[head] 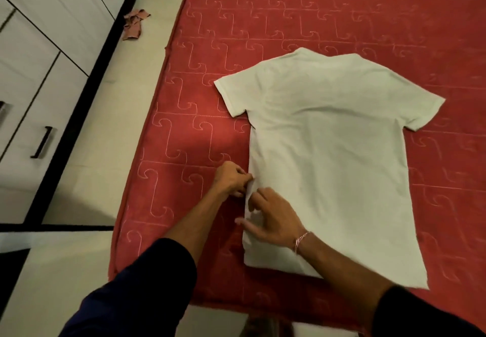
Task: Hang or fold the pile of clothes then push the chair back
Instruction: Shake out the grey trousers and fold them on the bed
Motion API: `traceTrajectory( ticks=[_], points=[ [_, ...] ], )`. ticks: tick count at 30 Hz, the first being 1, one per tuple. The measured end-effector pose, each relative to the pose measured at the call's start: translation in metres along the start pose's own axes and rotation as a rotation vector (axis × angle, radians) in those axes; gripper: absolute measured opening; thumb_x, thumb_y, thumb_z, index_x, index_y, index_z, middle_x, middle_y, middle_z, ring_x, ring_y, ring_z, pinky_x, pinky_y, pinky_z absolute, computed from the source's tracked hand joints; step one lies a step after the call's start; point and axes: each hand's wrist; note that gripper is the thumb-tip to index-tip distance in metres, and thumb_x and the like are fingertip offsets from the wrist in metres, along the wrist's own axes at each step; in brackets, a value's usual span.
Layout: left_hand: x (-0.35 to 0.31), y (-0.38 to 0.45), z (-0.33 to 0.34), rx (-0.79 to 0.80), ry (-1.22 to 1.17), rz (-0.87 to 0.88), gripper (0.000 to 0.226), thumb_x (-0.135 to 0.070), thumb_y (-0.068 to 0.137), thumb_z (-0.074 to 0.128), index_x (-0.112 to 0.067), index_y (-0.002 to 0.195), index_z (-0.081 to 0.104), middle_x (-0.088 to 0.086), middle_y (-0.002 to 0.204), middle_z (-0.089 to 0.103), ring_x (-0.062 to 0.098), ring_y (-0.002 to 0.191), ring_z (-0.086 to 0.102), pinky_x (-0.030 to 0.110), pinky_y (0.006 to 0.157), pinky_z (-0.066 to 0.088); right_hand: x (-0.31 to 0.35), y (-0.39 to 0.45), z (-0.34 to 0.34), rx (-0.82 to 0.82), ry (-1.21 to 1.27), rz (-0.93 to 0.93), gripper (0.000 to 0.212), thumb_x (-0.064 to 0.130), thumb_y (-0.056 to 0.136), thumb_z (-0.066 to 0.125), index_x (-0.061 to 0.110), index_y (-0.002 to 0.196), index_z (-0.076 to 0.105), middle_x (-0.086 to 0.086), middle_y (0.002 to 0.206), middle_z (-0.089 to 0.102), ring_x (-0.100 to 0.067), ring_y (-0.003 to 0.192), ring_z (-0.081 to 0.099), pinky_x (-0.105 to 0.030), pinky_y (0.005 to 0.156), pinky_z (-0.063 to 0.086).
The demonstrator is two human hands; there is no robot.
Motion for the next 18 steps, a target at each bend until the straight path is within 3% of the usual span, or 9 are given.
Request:
traceTrajectory(
  ticks=[3, 6, 8, 10, 13, 18],
  points=[
    [0.025, -0.036, 0.01, 0.097, 0.057, -0.051, 0.01, -0.009, 0.09, 0.071, 0.0, 0.088, 0.068, 0.017, 0.086, 0.069, 0.026, 0.069, 0.067, 0.038, 0.064, 0.061, 0.021, -0.053, 0.013, 0.185, -0.103, -0.013, 0.062, 0.08, 0.079, 0.056, 0.021, 0.1, 0.052, 0.007, 0.096, 0.05, -0.01, 0.081, 0.041, -0.023, 0.07, 0.035],
    [0.046, -0.068, 0.017, 0.155, 0.073, -0.074, 0.013, -0.005, 0.089, 0.071, 0.005, 0.095, 0.067, 0.017, 0.087, 0.067, 0.025, 0.073, 0.066, 0.032, 0.059, 0.058, 0.026, -0.084, 0.024, 0.251, -0.098, 0.061, 0.051, 0.063, 0.084, 0.063, 0.026, 0.117, 0.05, 0.006, 0.112, 0.05, -0.014, 0.095, 0.046, -0.03, 0.079, 0.047],
    [0.061, -0.082, 0.018, 0.184, 0.018, -0.08, 0.015, -0.005, 0.091, 0.07, 0.007, 0.1, 0.067, 0.016, 0.086, 0.068, 0.022, 0.071, 0.067, 0.028, 0.055, 0.058, 0.03, -0.095, 0.03, 0.235, -0.082, 0.102, 0.038, 0.041, 0.092, 0.063, 0.025, 0.124, 0.051, 0.003, 0.116, 0.052, -0.019, 0.101, 0.05, -0.035, 0.081, 0.05],
    [0.073, -0.093, 0.019, 0.228, -0.001, -0.07, 0.014, -0.006, 0.091, 0.069, 0.004, 0.1, 0.067, 0.015, 0.087, 0.069, 0.02, 0.072, 0.068, 0.028, 0.063, 0.061, 0.033, -0.1, 0.035, 0.182, -0.121, 0.108, 0.031, 0.028, 0.097, 0.057, 0.022, 0.128, 0.055, -0.001, 0.115, 0.057, -0.023, 0.1, 0.054, -0.035, 0.077, 0.05],
    [0.09, -0.105, 0.014, 0.274, -0.033, -0.063, 0.01, -0.007, 0.093, 0.068, 0.001, 0.098, 0.067, 0.014, 0.089, 0.071, 0.019, 0.079, 0.07, 0.03, 0.074, 0.061, 0.045, -0.1, 0.039, 0.09, -0.123, 0.153, 0.025, 0.03, 0.103, 0.052, 0.017, 0.121, 0.063, -0.002, 0.106, 0.062, -0.023, 0.093, 0.057, -0.033, 0.069, 0.047],
    [0.102, -0.115, 0.01, 0.328, -0.154, -0.112, 0.012, -0.011, 0.091, 0.07, 0.0, 0.094, 0.066, 0.014, 0.086, 0.073, 0.024, 0.077, 0.074, 0.035, 0.071, 0.062, 0.056, -0.108, 0.044, -0.04, -0.173, 0.18, 0.027, 0.038, 0.103, 0.047, 0.018, 0.102, 0.064, 0.001, 0.094, 0.06, -0.021, 0.081, 0.054, -0.038, 0.064, 0.048]
  ],
)
Point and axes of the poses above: each hand's wrist, its own y-axis towards the middle knuckle, its own z-axis out of the palm, x = y × z
